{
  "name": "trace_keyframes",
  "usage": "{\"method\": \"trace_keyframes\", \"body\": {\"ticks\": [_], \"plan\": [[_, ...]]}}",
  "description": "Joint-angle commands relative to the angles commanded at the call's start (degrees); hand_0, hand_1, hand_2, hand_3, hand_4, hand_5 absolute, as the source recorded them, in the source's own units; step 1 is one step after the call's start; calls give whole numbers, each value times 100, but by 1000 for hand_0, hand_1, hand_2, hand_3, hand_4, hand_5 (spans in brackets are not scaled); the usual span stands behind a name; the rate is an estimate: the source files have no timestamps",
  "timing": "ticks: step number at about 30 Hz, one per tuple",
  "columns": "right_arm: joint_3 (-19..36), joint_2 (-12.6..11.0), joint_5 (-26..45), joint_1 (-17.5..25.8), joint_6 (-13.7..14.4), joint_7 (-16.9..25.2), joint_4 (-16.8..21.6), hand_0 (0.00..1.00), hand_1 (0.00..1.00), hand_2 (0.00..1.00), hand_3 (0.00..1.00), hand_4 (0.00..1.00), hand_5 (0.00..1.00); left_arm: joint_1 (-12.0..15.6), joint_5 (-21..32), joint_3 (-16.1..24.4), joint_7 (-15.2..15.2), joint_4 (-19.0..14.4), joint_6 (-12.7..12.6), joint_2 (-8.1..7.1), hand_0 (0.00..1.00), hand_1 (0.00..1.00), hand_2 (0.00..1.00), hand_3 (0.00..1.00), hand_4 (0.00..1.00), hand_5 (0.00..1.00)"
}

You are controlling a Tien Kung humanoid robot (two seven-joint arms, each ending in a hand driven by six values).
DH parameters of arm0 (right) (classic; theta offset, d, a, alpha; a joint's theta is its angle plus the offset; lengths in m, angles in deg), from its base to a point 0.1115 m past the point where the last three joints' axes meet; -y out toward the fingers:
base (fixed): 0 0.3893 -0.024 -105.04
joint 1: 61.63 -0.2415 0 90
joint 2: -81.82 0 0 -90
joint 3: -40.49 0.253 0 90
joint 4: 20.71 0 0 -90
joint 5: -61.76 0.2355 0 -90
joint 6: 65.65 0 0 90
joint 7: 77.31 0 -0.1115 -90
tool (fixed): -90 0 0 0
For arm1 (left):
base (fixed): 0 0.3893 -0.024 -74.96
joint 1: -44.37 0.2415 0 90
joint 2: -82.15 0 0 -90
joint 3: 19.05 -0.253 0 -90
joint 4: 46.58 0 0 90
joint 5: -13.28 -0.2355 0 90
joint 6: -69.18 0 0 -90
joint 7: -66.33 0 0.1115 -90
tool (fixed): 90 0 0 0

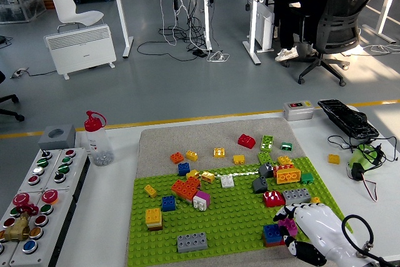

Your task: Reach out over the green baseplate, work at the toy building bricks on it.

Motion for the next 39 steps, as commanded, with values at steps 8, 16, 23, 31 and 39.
{"method": "trace_keyframes", "body": {"ticks": [8, 16, 23, 31, 39], "plan": [[-57, 16, 32, -63, -54, -12, -87, 515, 596, 609, 600, 451, 207, -14, 13, -11, 0, 0, 2, -1, 691, 700, 689, 623, 363, 998], [-19, 10, 15, -64, -46, -18, -55, 517, 596, 609, 600, 452, 207, -27, 22, -16, 2, 0, 4, -6, 691, 699, 688, 623, 363, 998], [98, -27, -32, -30, 36, 2, 95, 517, 596, 609, 600, 454, 205, -30, 29, -17, 4, 0, 6, -7, 691, 699, 689, 623, 363, 998], [301, -22, 145, -11, 514, 136, 73, 516, 595, 607, 595, 449, 213, -29, 46, -27, 3, 0, 10, -7, 691, 700, 687, 623, 363, 998], [566, 141, 367, -306, 700, 60, -308, 571, 652, 713, 669, 448, 208, -37, 80, -54, 3, 0, 14, -5, 691, 700, 687, 623, 363, 998]]}}
